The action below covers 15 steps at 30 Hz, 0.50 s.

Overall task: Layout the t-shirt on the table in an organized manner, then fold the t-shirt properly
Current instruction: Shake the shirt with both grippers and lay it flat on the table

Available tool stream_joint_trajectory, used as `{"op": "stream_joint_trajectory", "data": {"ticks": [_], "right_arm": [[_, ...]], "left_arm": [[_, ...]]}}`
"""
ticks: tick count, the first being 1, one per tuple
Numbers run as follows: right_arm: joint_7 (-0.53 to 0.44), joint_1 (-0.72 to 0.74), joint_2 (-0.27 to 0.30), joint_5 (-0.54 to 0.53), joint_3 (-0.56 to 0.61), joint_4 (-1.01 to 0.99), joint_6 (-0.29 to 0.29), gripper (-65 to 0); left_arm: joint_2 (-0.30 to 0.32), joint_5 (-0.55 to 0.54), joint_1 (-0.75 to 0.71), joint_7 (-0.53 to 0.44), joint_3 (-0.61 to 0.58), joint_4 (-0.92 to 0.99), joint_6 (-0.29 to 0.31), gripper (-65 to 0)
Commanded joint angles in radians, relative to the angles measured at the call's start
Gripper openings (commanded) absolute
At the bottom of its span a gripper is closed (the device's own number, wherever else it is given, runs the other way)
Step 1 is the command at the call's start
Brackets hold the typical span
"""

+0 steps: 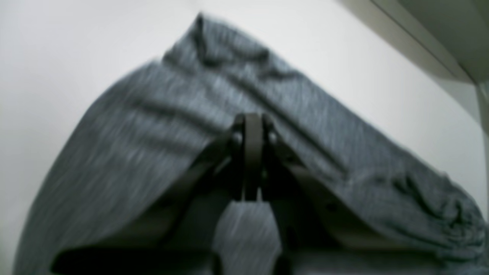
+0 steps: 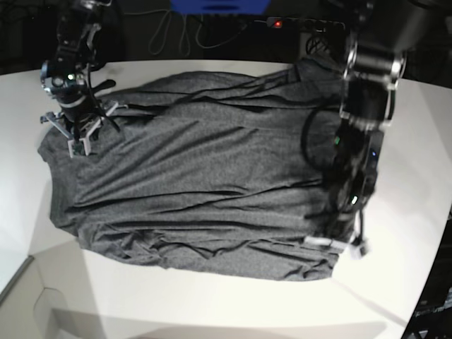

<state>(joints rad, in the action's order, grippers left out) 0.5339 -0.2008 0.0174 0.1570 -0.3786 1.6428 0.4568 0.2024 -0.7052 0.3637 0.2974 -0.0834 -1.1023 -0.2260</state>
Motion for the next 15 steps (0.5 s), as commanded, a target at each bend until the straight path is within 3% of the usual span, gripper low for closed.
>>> {"op": "stream_joint_trajectory", "data": {"ticks": [1, 8, 15], "right_arm": [[-0.024, 0.022, 0.025, -0.004, -0.003, -0.019, -0.005, -65.0], [-0.03, 0.179, 0.128, -0.004, -0.004, -0.306, -0.005, -65.0], [-0.03, 0.309, 0.207, -0.004, -0.006, -0.435, -0.005, -65.0]], "left_arm": [[0.018, -0.014, -0.002, -0.01, 0.006, -0.074, 0.01, -65.0], [0.078, -0.041, -0.202, -0.004, 0.007, -0.23, 0.01, -65.0], [0.068, -0.043, -0.338, 0.001, 0.09, -0.368, 0.01, -65.0]]}}
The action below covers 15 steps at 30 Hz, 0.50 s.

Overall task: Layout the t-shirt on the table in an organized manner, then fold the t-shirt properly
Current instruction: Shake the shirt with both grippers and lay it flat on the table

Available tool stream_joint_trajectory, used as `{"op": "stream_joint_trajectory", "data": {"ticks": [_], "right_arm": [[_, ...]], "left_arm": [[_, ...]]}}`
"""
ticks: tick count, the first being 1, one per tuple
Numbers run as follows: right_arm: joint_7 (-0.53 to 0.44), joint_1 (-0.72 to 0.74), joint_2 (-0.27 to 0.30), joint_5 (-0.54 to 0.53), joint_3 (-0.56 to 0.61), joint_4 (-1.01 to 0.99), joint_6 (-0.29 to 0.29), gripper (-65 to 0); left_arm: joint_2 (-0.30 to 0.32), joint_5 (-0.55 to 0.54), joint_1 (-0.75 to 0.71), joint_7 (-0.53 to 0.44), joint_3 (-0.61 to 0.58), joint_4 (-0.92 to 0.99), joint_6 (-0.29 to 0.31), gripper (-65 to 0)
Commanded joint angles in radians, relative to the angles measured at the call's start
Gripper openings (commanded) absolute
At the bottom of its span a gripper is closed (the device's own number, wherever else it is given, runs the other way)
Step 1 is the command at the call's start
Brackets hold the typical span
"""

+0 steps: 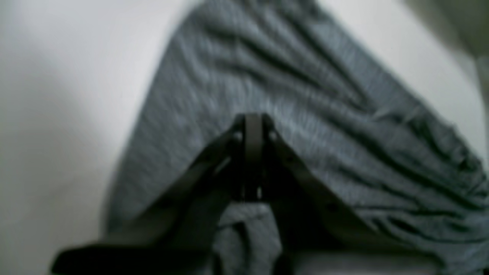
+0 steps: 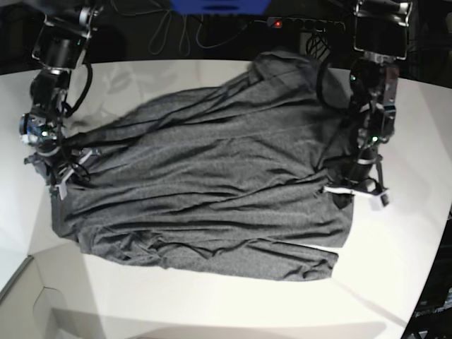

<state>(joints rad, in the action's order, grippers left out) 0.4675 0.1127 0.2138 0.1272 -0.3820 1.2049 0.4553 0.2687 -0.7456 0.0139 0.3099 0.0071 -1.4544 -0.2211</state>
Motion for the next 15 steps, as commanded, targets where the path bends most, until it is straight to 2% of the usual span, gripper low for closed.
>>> {"op": "stream_joint_trajectory", "data": {"ticks": [1, 4, 7, 11, 15], "right_arm": [[0.041, -0.006, 0.011, 0.025, -0.004, 0.039, -0.003, -65.0], [0.046, -0.043, 0.002, 0.025, -0.004, 0.184, -0.003, -65.0], [0.047, -0.092, -0.038, 0.024, -0.004, 0.323, -0.003, -65.0], [0.047, -0.19, -0.089, 0.024, -0.004, 0.47, -0.003, -65.0], [0.047, -0.252, -0.141, 0.024, -0.002, 0.502, -0.003, -65.0]], "left_arm": [[0.002, -0.002, -0.005, -0.008, 0.0, -0.035, 0.005, -65.0], [-0.009, -0.002, -0.042, 0.058, 0.0, -0.067, 0.007, -65.0], [-0.044, 0.007, -0.064, 0.11, 0.004, -0.064, 0.01, -65.0], [-0.052, 0.002, -0.061, 0.114, 0.006, 0.027, 0.01, -65.0], [-0.049, 0.008, -0.024, 0.113, 0.006, 0.136, 0.012, -65.0]]}}
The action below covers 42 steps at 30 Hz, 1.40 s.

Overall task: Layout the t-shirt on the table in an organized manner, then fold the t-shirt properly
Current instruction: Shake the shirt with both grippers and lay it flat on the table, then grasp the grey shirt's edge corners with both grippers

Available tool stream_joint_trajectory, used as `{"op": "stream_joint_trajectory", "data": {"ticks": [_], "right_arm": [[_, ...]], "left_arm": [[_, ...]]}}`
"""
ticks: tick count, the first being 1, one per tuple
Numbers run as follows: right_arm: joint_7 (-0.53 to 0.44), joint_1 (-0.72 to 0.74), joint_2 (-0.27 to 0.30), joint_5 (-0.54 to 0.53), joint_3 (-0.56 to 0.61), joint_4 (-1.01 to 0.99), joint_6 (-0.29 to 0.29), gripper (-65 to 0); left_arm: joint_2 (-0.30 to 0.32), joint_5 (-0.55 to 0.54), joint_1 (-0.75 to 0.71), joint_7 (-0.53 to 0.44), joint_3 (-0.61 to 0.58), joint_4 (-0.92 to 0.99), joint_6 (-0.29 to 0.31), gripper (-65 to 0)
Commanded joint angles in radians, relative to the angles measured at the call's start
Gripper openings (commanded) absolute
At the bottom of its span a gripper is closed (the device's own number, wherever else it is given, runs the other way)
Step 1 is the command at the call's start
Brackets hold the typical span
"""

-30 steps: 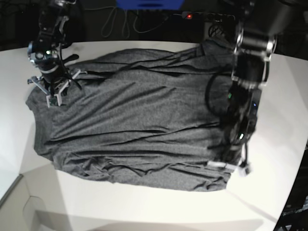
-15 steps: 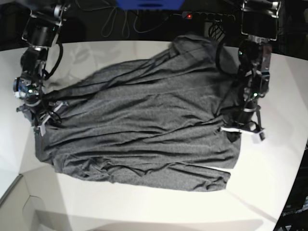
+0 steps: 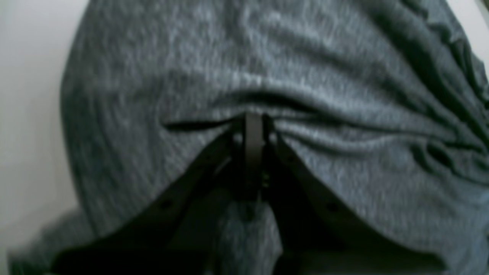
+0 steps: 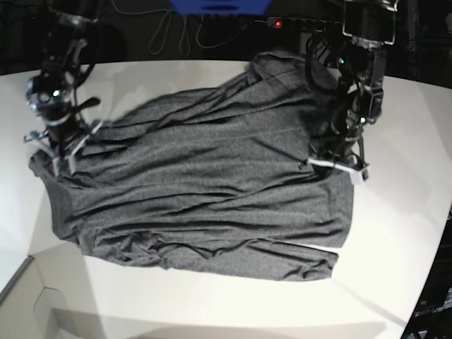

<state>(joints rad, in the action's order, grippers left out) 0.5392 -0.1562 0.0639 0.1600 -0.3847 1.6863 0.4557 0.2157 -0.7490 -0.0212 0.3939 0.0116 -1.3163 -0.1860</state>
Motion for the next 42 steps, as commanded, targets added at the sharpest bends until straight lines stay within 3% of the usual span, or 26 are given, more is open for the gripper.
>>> {"op": "stream_joint_trajectory", "data": {"ticks": [1, 7, 18, 20, 24, 27, 32, 35, 38, 42], "right_arm": [[-0.024, 0.008, 0.003, -0.009, 0.002, 0.021, -0.004, -65.0], [-0.026, -0.062, 0.0, -0.009, 0.003, 0.021, -0.004, -65.0], [-0.026, -0.142, 0.0, -0.009, 0.006, 0.022, -0.001, -65.0], [-0.026, -0.148, 0.0, -0.009, 0.013, 0.022, 0.033, -65.0], [-0.026, -0.148, -0.002, -0.009, 0.017, 0.025, 0.159, -65.0], [-0.028, -0.144, -0.025, -0.009, 0.016, 0.028, 0.163, -65.0], [-0.034, -0.127, -0.032, -0.009, 0.014, 0.033, 0.163, -65.0], [-0.032, -0.121, -0.032, -0.009, 0.014, 0.042, 0.163, -65.0], [-0.035, -0.121, -0.036, -0.009, 0.019, 0.079, 0.163, -65.0], [-0.034, -0.121, -0.043, -0.009, 0.031, 0.134, 0.163, -65.0]], "left_arm": [[0.008, 0.012, 0.033, 0.029, 0.001, 0.037, -0.023, -65.0], [0.034, 0.012, 0.175, 0.029, 0.032, 0.274, -0.022, -65.0], [0.08, 0.012, 0.452, 0.027, 0.035, 0.481, -0.022, -65.0], [0.08, 0.012, 0.482, 0.027, 0.035, 0.482, -0.022, -65.0], [0.08, 0.003, 0.539, 0.027, 0.037, 0.458, -0.022, -65.0], [0.075, 0.003, 0.544, 0.032, 0.063, 0.357, -0.022, -65.0], [0.05, -0.001, 0.45, 0.053, 0.15, 0.113, -0.022, -65.0], [0.043, -0.005, 0.361, 0.165, 0.187, -0.024, -0.022, -65.0], [0.015, -0.08, 0.211, 0.248, 0.252, -0.138, -0.022, -65.0], [-0.031, -0.182, 0.008, 0.257, 0.345, -0.216, -0.022, -65.0]]}}
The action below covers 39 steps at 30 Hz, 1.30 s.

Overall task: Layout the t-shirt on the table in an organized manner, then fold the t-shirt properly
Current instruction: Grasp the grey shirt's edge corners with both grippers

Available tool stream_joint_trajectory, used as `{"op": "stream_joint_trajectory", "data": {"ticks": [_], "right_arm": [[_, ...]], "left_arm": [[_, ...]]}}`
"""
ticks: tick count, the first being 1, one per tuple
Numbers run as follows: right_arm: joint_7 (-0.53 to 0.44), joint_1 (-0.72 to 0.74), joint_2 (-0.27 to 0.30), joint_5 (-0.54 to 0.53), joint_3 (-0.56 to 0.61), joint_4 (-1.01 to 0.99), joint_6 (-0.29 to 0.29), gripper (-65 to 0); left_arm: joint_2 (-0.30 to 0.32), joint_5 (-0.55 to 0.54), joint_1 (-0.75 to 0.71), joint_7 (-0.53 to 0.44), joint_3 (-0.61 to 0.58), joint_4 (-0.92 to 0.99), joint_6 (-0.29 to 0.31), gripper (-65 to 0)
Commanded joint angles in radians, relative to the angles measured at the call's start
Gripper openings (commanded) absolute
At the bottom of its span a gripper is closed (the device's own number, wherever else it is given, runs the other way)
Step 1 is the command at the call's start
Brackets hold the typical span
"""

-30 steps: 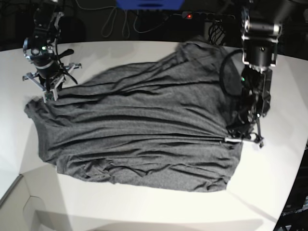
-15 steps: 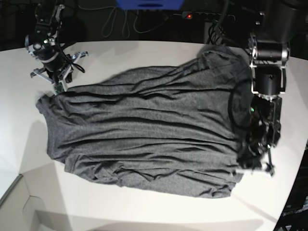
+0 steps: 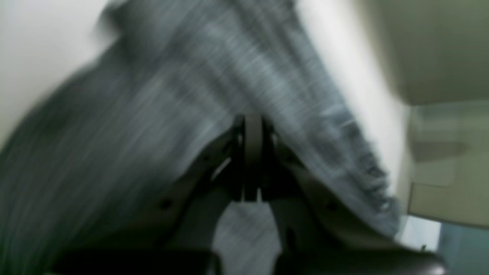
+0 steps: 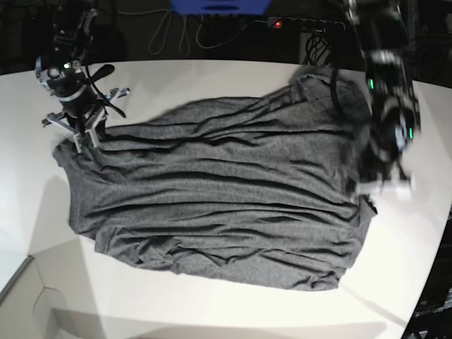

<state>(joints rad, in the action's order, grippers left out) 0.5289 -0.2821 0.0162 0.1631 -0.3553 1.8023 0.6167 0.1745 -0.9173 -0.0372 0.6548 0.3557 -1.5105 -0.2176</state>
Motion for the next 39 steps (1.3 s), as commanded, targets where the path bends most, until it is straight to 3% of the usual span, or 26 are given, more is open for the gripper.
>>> {"op": "stream_joint_trajectory", "data": {"ticks": [1, 4, 7, 10, 16, 23, 32, 39], "right_arm": [[-0.019, 0.005, 0.005, -0.012, 0.015, 0.032, 0.002, -65.0], [-0.016, 0.005, 0.006, -0.012, 0.039, 0.044, 0.004, -65.0], [-0.016, 0.004, 0.006, -0.012, 0.062, 0.047, 0.004, -65.0], [-0.016, 0.002, 0.005, -0.012, 0.092, 0.046, 0.004, -64.8], [-0.017, 0.004, 0.003, -0.012, 0.1, 0.047, 0.004, -60.2], [-0.017, -0.003, 0.003, -0.012, 0.098, 0.047, 0.004, -60.2], [-0.016, -0.004, 0.005, -0.012, 0.092, 0.047, 0.004, -60.0], [-0.016, 0.005, 0.006, -0.012, 0.094, 0.04, 0.004, -59.8]], "left_arm": [[0.004, -0.039, -0.025, 0.0, 0.018, -0.048, 0.01, -64.9], [0.001, -0.122, -0.165, 0.001, 0.055, -0.124, 0.002, -61.8], [0.001, -0.173, -0.26, 0.001, 0.088, -0.186, 0.002, -52.1], [0.001, -0.178, -0.324, 0.001, 0.088, -0.227, 0.005, -42.9], [-0.002, -0.173, -0.401, -0.01, 0.09, -0.236, 0.004, -34.3], [0.0, -0.168, -0.379, -0.011, 0.092, -0.177, 0.001, -32.8], [0.0, -0.026, -0.376, -0.011, 0.092, -0.158, 0.001, -32.9], [0.0, 0.079, -0.289, -0.013, 0.092, 0.001, 0.005, -32.8]]}}
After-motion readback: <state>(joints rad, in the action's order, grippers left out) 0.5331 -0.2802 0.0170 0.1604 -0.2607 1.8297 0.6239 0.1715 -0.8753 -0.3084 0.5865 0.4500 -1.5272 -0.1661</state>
